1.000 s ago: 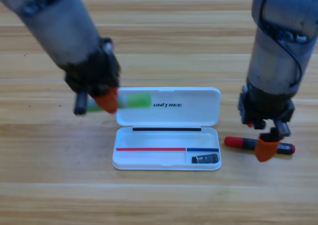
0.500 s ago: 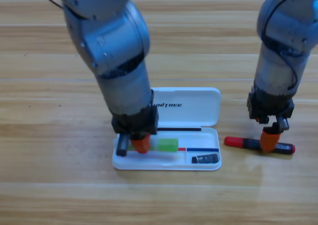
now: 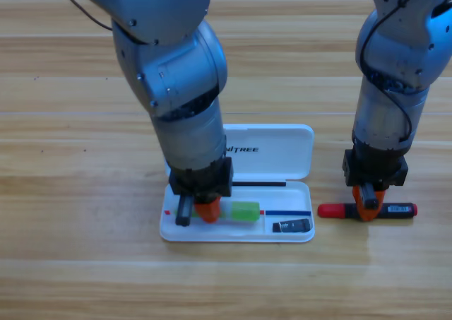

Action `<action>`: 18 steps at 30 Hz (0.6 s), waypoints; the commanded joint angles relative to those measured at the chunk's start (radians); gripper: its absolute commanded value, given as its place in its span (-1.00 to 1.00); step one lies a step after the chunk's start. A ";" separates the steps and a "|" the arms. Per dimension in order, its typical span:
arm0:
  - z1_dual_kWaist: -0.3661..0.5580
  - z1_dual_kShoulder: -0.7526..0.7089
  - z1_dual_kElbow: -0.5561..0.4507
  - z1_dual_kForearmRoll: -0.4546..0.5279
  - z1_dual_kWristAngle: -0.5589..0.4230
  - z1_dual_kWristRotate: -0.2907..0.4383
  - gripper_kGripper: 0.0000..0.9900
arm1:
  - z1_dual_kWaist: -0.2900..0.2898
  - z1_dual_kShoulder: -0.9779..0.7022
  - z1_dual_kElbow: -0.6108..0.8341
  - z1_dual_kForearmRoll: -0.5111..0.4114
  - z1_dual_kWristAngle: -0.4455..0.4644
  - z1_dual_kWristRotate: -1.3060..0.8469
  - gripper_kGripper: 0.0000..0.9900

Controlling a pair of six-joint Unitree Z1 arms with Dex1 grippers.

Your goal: Clean up eraser and pencils

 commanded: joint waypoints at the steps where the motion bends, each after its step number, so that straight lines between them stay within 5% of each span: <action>1: -0.019 0.055 -0.002 -0.010 -0.006 -0.012 -1.00 | -0.026 0.035 0.019 -0.002 -0.002 -0.011 -1.00; 8: -0.019 0.054 -0.004 -0.010 -0.003 -0.014 -0.97 | -0.026 -0.071 0.016 0.065 -0.009 -0.011 -1.00; 12: -0.018 0.052 0.000 -0.004 -0.002 -0.018 -0.24 | -0.023 -0.108 0.016 0.085 -0.010 -0.010 -1.00; 15: -0.019 0.048 0.010 -0.004 0.001 -0.027 0.62 | -0.020 -0.118 0.019 0.090 -0.012 -0.010 -1.00; 18: -0.018 0.042 0.013 -0.004 0.001 -0.029 1.00 | -0.017 -0.123 0.022 0.090 -0.013 -0.010 -1.00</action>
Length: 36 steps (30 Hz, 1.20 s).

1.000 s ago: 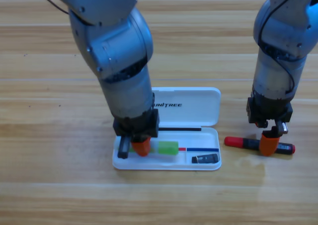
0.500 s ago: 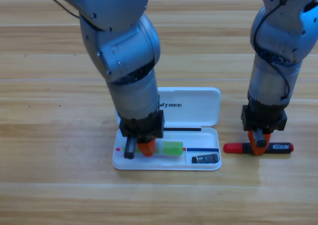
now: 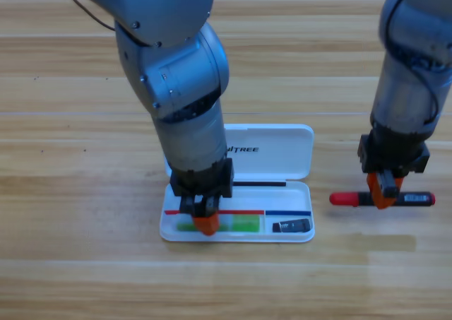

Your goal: Clean up eraser and pencils

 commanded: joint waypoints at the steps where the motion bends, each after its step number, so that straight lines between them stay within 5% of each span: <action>1: -0.017 0.033 0.016 -0.003 0.001 -0.016 1.00 | -0.015 -0.038 0.023 0.018 -0.014 -0.007 -1.00; 13: 0.010 -0.216 0.043 0.077 0.020 -0.042 1.00 | 0.062 -0.046 -0.050 0.066 -0.011 0.028 -1.00; 23: 0.262 -0.533 0.135 0.086 -0.042 -0.001 1.00 | 0.183 0.103 -0.314 0.181 0.000 0.100 -1.00; 36: 0.444 -0.603 0.382 -0.093 -0.161 0.045 1.00 | 0.267 0.350 -0.644 0.254 -0.008 0.137 -1.00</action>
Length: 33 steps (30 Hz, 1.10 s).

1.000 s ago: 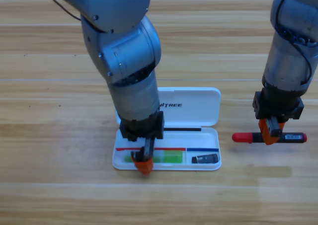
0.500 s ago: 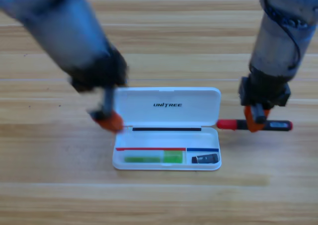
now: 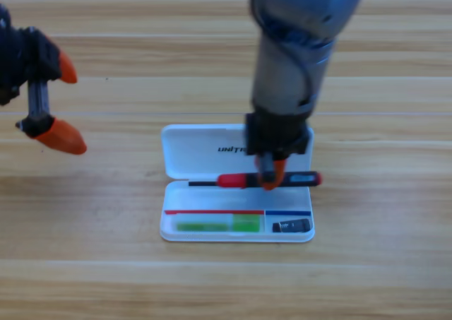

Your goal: Clean up eraser and pencils

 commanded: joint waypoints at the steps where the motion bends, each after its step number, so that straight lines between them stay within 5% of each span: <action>1: 0.087 -0.017 0.128 -0.103 -0.035 0.021 1.00 | 0.049 0.166 -0.092 0.022 -0.014 0.011 -1.00; 18: 0.111 -0.020 0.192 -0.156 -0.046 0.040 1.00 | 0.040 0.197 -0.129 0.025 -0.044 0.011 -1.00; 19: 0.111 -0.020 0.194 -0.158 -0.046 0.040 1.00 | 0.038 0.197 -0.130 0.025 -0.045 0.012 -0.83; 22: 0.111 -0.018 0.195 -0.159 -0.046 0.041 1.00 | 0.037 0.196 -0.130 0.025 -0.056 0.021 0.50; 23: 0.111 -0.018 0.195 -0.159 -0.046 0.043 1.00 | 0.038 0.193 -0.130 0.025 -0.057 0.021 0.66; 33: 0.114 -0.015 0.195 -0.175 -0.038 0.044 1.00 | 0.055 -0.045 -0.090 0.127 0.022 0.021 0.80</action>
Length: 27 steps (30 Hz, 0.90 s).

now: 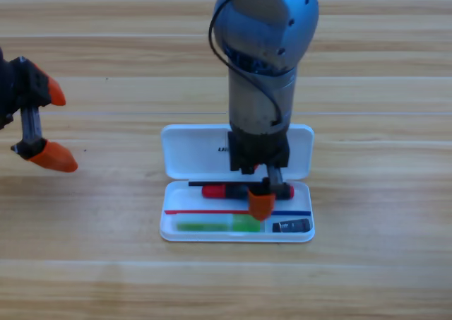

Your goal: Clean up eraser and pencils

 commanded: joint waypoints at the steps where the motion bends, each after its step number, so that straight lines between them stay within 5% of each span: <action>1: 0.026 -0.007 0.017 -0.015 -0.003 0.009 1.00 | 0.033 -0.222 0.066 0.077 0.085 0.002 0.80; 9: 0.132 0.036 -0.030 -0.081 -0.028 0.004 1.00 | 0.058 -0.616 0.291 0.037 0.312 0.039 0.85; 16: 0.208 0.272 -0.210 -0.148 -0.123 -0.005 0.90 | 0.015 -0.952 0.787 -0.465 0.372 0.215 0.91; 20: 0.208 0.366 -0.277 -0.158 -0.177 -0.017 0.78 | -0.059 -0.962 0.862 -0.529 0.447 0.245 0.91; 23: 0.208 0.409 -0.280 -0.185 -0.218 -0.020 0.55 | -0.062 -0.976 0.888 -0.531 0.504 0.235 0.91; 27: 0.201 0.440 -0.259 -0.225 -0.246 0.017 -0.19 | -0.062 -0.987 0.914 -0.547 0.541 0.237 0.91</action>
